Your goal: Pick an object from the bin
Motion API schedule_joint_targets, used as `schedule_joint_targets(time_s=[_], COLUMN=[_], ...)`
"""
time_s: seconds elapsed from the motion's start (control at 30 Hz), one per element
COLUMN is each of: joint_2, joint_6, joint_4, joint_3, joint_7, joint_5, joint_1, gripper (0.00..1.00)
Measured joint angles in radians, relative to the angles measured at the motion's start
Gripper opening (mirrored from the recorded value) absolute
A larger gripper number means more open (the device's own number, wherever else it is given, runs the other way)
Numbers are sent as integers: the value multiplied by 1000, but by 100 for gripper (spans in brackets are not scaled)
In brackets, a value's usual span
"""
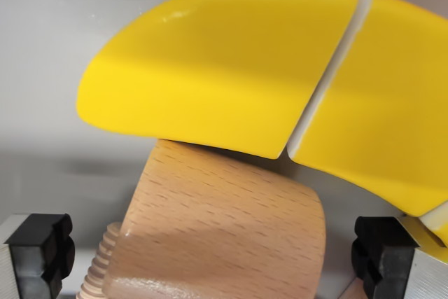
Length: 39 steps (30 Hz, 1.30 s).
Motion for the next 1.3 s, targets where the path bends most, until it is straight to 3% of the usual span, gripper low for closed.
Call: schedule_joint_targets(time_s=[1.3], joint_2=[-16], joint_6=[-10], joint_4=[-4], joint_3=[0], joint_7=[0], joint_5=[0], joint_1=[0], gripper=[0])
